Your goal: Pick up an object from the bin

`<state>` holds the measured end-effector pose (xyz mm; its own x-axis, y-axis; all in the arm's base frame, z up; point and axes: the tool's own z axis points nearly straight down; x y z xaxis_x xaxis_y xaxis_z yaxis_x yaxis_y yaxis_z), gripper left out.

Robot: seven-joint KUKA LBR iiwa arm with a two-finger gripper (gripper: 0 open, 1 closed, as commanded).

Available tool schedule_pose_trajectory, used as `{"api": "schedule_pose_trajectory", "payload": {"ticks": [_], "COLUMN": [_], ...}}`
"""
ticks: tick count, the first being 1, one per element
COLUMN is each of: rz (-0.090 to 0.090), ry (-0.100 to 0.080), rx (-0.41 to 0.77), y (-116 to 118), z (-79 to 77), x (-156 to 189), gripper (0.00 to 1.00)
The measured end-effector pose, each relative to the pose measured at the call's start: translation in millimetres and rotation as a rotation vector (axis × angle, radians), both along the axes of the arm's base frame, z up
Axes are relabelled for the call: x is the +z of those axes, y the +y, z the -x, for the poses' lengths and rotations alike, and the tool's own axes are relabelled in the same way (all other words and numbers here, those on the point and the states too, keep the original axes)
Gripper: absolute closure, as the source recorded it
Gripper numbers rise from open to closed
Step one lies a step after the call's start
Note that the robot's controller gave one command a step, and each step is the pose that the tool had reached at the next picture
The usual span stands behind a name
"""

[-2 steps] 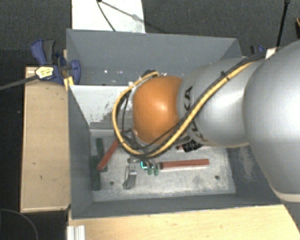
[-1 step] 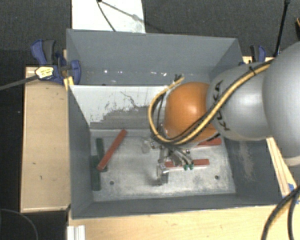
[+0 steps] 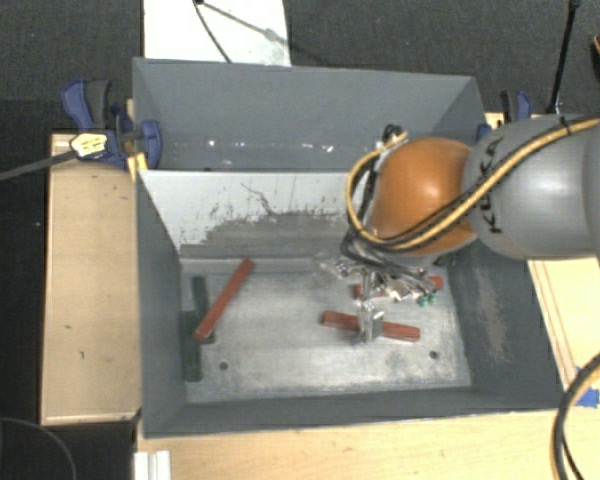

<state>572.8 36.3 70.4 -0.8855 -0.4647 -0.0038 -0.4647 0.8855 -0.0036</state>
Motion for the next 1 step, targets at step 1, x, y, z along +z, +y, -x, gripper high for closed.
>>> {"api": "schedule_pose_trajectory", "payload": {"ticks": [1], "rz": [-0.003], "ry": [0.002], "rx": [-0.003], "y": [3.5], "z": [0.7], "x": [0.4], "gripper": [1.00]}}
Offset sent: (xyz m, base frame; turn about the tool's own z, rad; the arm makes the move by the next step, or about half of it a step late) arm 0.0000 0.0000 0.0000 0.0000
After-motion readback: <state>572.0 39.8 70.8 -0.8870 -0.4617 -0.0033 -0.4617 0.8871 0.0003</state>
